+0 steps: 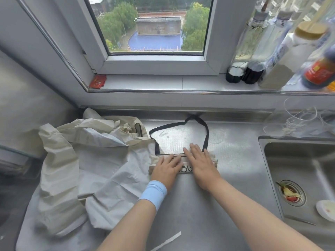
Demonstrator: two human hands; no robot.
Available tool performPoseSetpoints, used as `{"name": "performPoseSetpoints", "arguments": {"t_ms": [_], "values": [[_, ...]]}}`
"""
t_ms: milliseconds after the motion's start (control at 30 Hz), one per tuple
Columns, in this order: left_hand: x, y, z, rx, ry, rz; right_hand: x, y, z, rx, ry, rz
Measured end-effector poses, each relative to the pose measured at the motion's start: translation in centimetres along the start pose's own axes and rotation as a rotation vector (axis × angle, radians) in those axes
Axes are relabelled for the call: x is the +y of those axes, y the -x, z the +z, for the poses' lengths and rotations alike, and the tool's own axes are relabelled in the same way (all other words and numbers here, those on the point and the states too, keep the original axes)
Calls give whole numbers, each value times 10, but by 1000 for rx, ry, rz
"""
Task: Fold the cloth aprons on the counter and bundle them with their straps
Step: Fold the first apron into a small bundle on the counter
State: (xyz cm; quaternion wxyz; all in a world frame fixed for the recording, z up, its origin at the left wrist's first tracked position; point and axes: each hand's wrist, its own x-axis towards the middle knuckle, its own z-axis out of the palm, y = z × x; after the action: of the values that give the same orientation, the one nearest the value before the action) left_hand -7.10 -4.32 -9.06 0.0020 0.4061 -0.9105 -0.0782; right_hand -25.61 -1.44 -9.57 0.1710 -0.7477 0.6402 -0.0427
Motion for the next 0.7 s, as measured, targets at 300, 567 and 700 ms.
{"name": "performPoseSetpoints", "arguments": {"t_ms": [300,567,700], "values": [[-27,10,4,-161,329,-47,29,7,-2,-44,-189,-119],[-41,1,2,86,208,-103,33,-7,-8,152,84,-135],[-50,-14,-10,-4,147,-182,28,-22,-22,48,196,-86]]}}
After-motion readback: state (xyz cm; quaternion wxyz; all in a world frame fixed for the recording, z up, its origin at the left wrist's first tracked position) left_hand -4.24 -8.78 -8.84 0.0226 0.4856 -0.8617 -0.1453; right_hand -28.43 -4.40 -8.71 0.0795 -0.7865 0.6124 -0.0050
